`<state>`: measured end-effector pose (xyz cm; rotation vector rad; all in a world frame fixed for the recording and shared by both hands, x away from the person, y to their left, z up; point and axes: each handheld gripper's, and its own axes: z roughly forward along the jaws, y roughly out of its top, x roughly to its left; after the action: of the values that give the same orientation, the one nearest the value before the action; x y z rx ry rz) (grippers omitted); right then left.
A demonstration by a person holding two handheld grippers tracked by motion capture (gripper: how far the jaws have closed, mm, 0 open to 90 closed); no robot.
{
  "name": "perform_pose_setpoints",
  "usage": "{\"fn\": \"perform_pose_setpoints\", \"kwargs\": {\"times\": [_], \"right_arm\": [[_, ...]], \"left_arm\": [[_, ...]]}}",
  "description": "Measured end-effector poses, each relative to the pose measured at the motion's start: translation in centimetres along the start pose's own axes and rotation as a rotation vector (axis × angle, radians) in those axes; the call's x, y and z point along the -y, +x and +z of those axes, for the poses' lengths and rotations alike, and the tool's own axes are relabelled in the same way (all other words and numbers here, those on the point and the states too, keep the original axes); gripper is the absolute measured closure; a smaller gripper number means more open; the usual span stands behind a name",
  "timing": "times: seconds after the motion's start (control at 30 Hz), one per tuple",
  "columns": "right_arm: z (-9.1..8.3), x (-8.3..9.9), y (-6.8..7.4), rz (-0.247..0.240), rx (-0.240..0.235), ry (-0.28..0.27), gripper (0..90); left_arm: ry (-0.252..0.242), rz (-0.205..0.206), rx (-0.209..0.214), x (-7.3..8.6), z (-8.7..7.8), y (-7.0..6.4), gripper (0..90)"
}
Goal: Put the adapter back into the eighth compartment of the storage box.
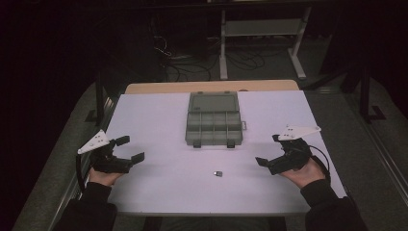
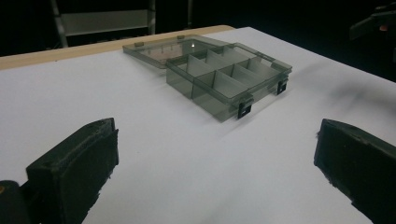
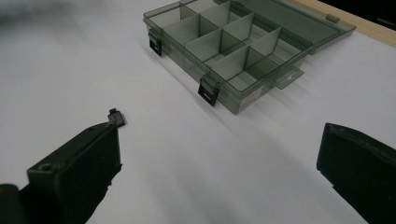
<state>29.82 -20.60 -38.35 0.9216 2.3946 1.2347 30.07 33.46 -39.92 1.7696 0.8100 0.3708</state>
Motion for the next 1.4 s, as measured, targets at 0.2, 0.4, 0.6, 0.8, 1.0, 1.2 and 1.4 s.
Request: {"fn": "perform_pose_setpoints", "kwargs": {"times": [0.2, 0.4, 0.6, 0.8, 1.0, 1.2, 1.4], "right_arm": [[0.5, -0.4, 0.2, -0.011, -0.014, 0.015, 0.0], [0.9, -0.7, 0.5, -0.021, -0.026, 0.028, 0.0], [1.3, -1.0, 0.7, -0.030, -0.036, 0.041, 0.0], [1.7, -1.4, 0.9, -0.046, -0.049, 0.051, 0.0], [2.2, -1.9, 1.2, -0.056, -0.059, 0.063, 0.0], [2.8, -2.2, 1.5, -0.069, -0.073, 0.080, 0.0], [3.1, -2.4, 1.7, -0.074, -0.084, 0.088, 0.0]], "left_arm": [[0.001, 0.000, 0.001, 0.0, 0.0, 0.0, 0.0], [0.001, 0.000, 0.001, 0.0, 0.0, 0.0, 0.0], [0.002, 0.000, 0.000, 0.0, 0.0, 0.0, 0.0], [0.001, 0.000, 0.001, 0.0, 0.0, 0.0, 0.0], [0.000, -0.001, 0.001, 0.0, 0.0, 0.0, 0.0], [0.001, 0.000, 0.002, 0.0, 0.0, 0.0, 0.0], [0.000, 0.000, 0.002, 0.0, 0.0, 0.0, 0.0]]}}
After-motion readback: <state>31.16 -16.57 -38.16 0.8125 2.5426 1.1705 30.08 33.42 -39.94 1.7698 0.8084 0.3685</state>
